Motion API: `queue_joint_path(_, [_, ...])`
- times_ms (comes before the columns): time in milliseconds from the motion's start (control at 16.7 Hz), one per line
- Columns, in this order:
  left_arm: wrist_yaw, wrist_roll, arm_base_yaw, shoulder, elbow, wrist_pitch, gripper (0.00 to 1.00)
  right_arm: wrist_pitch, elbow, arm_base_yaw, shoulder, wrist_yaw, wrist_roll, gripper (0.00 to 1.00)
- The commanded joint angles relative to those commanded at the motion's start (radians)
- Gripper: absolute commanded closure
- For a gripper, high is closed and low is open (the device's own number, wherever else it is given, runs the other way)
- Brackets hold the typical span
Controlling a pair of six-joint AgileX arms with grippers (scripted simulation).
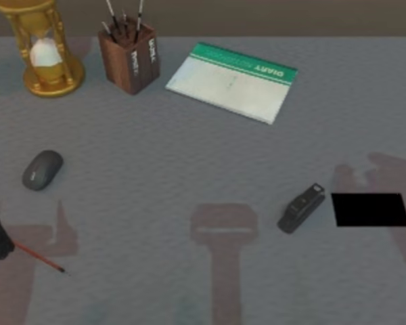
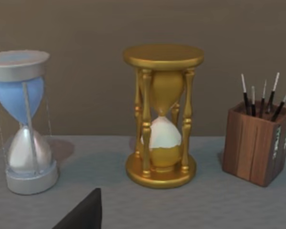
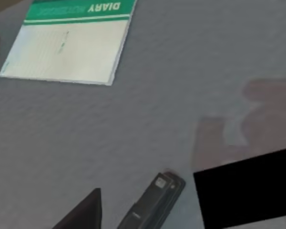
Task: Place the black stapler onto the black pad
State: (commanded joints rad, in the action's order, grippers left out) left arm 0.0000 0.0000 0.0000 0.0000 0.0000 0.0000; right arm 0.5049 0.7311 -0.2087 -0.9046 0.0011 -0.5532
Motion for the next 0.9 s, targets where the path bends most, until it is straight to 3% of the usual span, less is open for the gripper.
queue_joint_path(480, [0.000,0.000,0.000,0.000,0.000,0.000,0.00,0.429,0.583,-0.176,-0.774,-0.001,-0.449,0.00])
queue_joint_path(900, [0.000,0.000,0.000,0.000,0.000,0.000,0.00,0.625,0.892,-0.260,-1.141,-0.002,-0.677,0.00])
